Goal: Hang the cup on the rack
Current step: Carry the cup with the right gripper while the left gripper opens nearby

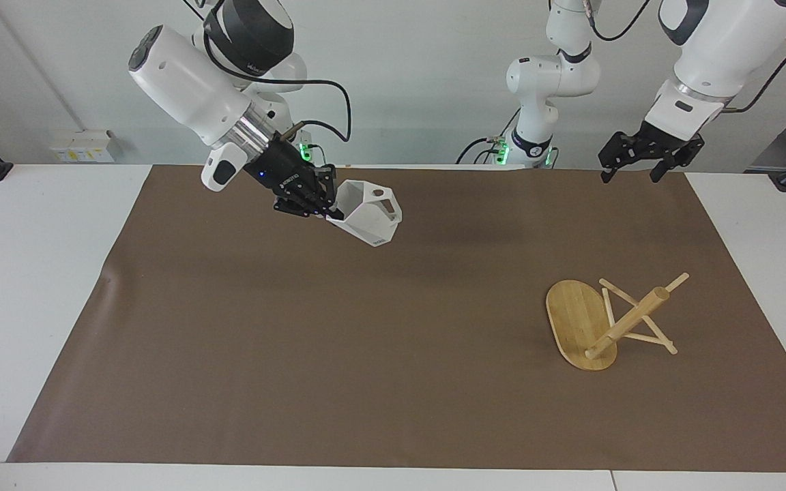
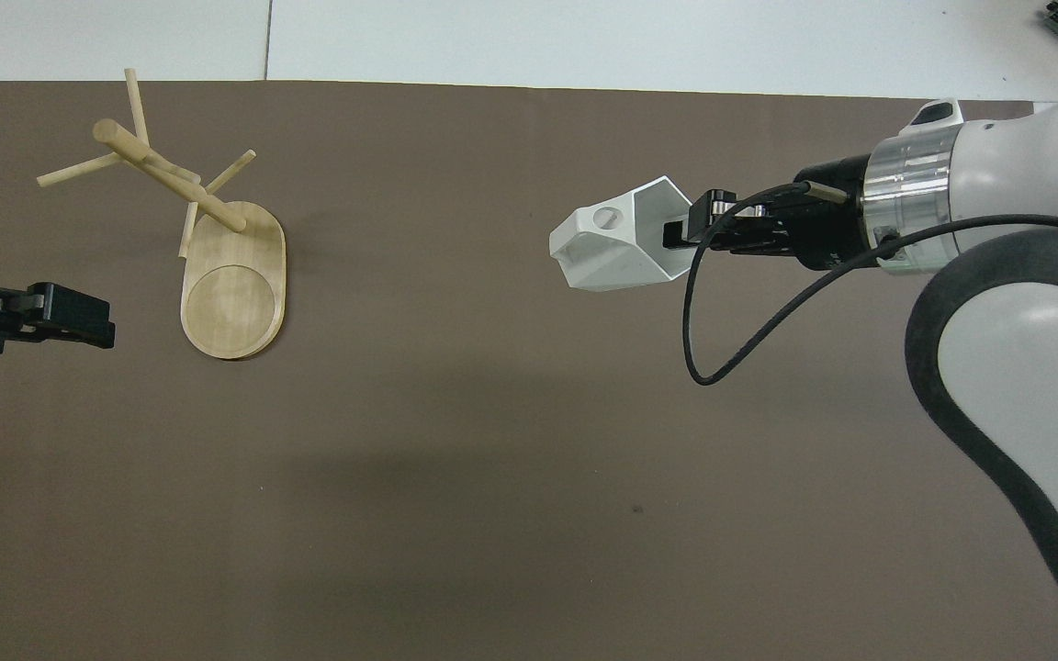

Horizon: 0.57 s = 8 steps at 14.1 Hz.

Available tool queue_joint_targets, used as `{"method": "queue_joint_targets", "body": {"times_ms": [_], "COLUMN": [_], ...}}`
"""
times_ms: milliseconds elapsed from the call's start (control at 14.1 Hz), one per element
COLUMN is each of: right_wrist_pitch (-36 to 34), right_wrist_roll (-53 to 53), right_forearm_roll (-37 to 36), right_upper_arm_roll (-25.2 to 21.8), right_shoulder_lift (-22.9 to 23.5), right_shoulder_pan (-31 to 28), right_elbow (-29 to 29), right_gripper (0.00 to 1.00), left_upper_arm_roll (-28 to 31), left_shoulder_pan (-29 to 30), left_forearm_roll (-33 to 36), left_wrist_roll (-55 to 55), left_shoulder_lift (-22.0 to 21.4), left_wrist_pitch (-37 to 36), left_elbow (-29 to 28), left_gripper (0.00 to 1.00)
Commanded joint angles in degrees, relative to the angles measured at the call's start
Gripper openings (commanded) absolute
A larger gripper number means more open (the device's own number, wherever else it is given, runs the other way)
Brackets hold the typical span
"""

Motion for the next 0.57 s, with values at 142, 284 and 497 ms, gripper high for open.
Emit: {"method": "queue_joint_targets", "body": {"times_ms": [142, 284, 497], "right_wrist_pitch": [0.09, 0.09, 2.71], "right_wrist_roll": [0.32, 0.49, 1.63], "right_forearm_roll": [6.88, 6.97, 6.97], "right_upper_arm_roll": [0.57, 0.92, 1.88], "right_shoulder_lift": [-1.07, -1.59, -1.77], "right_shoulder_pan": [-0.39, -0.39, 0.22], "right_elbow": [-0.15, -0.85, -1.38], "right_gripper": [0.0, 0.0, 0.0], "left_upper_arm_roll": [-0.04, -0.22, -0.04], "left_shoulder_pan": [-3.75, -4.21, -3.33], "left_forearm_roll": [-3.2, -5.46, -15.29], "left_wrist_roll": [-15.72, -24.25, -42.94], "left_shoulder_lift": [-7.28, -7.65, -8.17], "left_wrist_pitch": [0.33, 1.93, 1.4], "left_elbow": [-11.42, -12.24, -13.38], "left_gripper": [1.0, 1.0, 1.0]}}
